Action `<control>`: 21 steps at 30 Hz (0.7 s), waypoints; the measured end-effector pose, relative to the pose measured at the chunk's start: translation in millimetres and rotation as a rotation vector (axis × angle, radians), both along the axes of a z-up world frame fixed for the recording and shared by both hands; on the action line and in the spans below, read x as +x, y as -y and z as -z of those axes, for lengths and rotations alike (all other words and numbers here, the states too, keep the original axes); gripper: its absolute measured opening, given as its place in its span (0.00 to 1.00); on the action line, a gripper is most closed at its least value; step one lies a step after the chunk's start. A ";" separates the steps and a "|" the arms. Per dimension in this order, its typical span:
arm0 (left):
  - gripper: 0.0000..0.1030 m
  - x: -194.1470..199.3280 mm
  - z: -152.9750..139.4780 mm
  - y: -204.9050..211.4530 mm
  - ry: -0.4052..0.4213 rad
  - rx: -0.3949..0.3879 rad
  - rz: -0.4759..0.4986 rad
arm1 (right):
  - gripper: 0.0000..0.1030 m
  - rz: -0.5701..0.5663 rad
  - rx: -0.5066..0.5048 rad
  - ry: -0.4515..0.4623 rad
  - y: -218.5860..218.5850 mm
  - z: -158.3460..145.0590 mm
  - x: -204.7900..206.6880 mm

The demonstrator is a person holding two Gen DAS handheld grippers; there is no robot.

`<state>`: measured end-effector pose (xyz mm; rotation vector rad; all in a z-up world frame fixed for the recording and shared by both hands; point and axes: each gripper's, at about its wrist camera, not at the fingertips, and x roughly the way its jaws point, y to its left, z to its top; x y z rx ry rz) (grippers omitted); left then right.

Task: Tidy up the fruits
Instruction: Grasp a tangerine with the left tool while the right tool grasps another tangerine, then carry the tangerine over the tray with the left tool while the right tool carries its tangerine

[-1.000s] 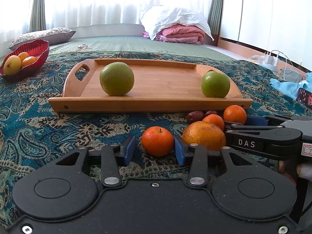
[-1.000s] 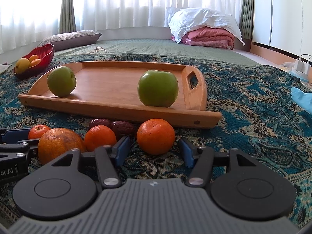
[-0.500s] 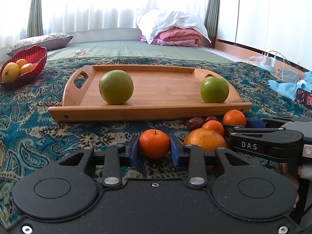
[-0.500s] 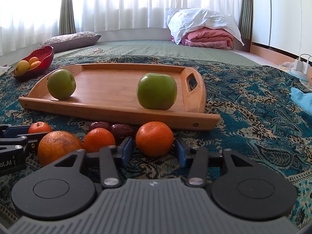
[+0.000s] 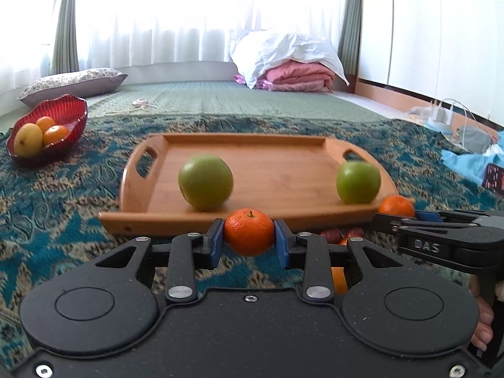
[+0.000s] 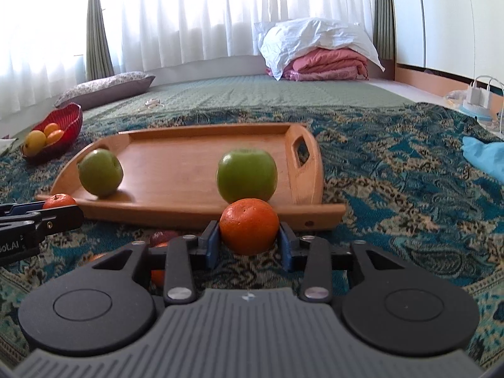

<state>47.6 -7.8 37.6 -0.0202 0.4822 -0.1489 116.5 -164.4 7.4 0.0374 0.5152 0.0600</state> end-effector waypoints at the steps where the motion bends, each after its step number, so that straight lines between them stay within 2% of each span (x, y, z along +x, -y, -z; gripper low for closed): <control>1: 0.31 1.7 -3.9 -2.0 0.004 -0.004 -0.007 | 0.41 -0.002 -0.002 0.011 0.0 -4.1 -0.5; 8: 0.31 17.8 -31.7 -16.5 0.027 -0.033 -0.050 | 0.41 -0.003 -0.008 0.072 -0.2 -31.6 4.4; 14: 0.31 40.3 -52.0 -25.2 0.035 -0.029 -0.046 | 0.41 -0.010 -0.003 0.103 1.3 -49.6 19.1; 21: 0.31 83.2 -69.4 -33.9 -0.003 -0.066 -0.028 | 0.42 -0.016 0.037 0.049 10.7 -62.1 60.3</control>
